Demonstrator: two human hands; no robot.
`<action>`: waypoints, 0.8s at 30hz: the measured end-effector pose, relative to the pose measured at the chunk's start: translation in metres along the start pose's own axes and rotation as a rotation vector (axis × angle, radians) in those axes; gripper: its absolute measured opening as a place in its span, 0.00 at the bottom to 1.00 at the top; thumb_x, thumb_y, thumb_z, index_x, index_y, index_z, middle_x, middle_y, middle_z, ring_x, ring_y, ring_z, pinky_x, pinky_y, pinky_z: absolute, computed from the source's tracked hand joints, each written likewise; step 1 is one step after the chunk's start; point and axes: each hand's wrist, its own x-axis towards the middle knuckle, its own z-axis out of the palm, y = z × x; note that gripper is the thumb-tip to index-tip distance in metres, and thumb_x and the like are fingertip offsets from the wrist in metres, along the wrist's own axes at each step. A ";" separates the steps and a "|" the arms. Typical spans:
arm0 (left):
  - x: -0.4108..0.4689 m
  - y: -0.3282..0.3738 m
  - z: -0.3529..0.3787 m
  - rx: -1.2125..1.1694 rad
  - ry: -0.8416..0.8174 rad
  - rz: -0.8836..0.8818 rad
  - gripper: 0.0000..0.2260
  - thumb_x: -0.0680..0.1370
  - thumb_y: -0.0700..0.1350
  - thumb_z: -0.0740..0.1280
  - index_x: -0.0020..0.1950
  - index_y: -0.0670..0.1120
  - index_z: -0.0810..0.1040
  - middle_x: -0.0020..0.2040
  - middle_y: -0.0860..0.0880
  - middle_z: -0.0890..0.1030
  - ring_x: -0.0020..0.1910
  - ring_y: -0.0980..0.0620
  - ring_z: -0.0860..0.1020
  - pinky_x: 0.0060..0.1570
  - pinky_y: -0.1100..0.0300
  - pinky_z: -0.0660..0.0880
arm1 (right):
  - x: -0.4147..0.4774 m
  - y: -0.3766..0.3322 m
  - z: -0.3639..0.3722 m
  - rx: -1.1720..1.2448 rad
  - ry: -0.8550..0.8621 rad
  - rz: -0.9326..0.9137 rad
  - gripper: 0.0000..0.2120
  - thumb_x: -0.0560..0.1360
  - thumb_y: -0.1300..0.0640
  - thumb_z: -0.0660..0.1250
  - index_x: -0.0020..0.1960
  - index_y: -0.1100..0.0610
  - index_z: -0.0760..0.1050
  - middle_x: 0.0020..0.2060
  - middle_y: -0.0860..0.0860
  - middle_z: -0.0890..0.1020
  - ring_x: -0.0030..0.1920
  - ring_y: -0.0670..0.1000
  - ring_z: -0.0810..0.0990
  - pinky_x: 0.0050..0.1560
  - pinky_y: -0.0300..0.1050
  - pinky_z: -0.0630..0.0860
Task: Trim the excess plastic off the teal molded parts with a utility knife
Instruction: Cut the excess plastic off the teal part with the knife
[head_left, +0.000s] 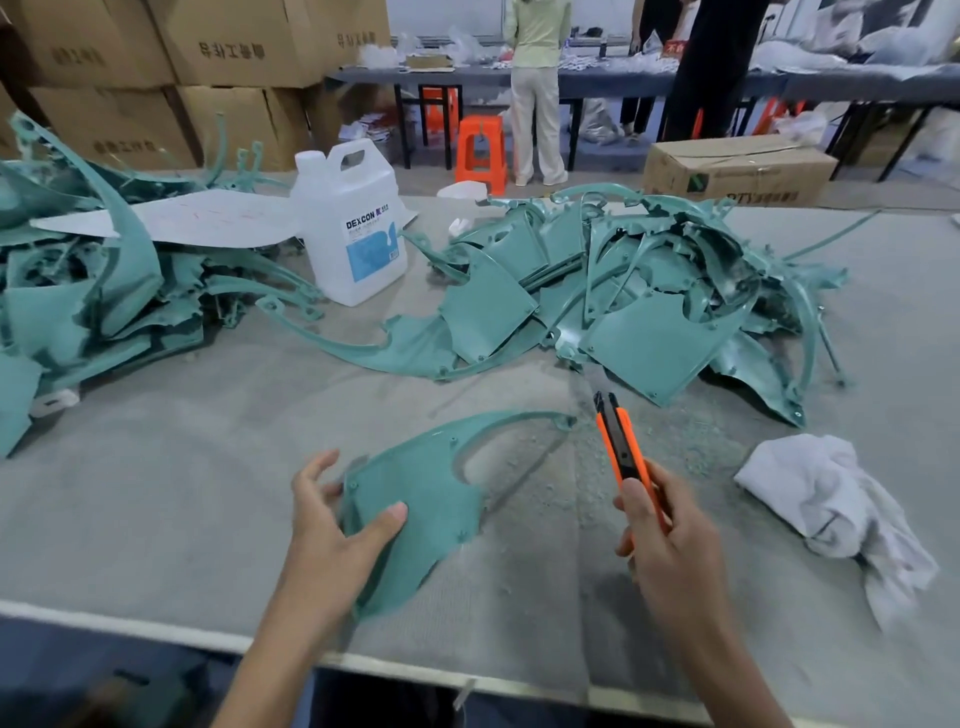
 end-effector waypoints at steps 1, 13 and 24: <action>0.001 -0.002 0.001 0.245 0.035 0.088 0.30 0.72 0.47 0.77 0.70 0.57 0.68 0.73 0.42 0.64 0.70 0.45 0.69 0.71 0.44 0.67 | -0.003 0.001 0.002 -0.011 0.012 -0.007 0.07 0.81 0.44 0.62 0.57 0.33 0.74 0.39 0.46 0.82 0.29 0.47 0.81 0.30 0.42 0.75; -0.008 0.008 0.006 0.651 -0.083 0.422 0.23 0.77 0.53 0.69 0.72 0.59 0.70 0.72 0.57 0.73 0.70 0.53 0.72 0.66 0.57 0.68 | -0.015 0.004 0.002 0.041 0.126 0.022 0.10 0.76 0.38 0.64 0.57 0.30 0.74 0.39 0.44 0.83 0.30 0.47 0.81 0.29 0.40 0.77; 0.037 0.032 -0.022 0.399 -0.093 0.235 0.10 0.74 0.49 0.76 0.48 0.61 0.77 0.40 0.56 0.82 0.41 0.53 0.82 0.40 0.55 0.74 | -0.021 0.005 0.002 0.009 0.183 0.038 0.16 0.75 0.35 0.64 0.61 0.37 0.73 0.44 0.43 0.84 0.35 0.49 0.82 0.38 0.51 0.80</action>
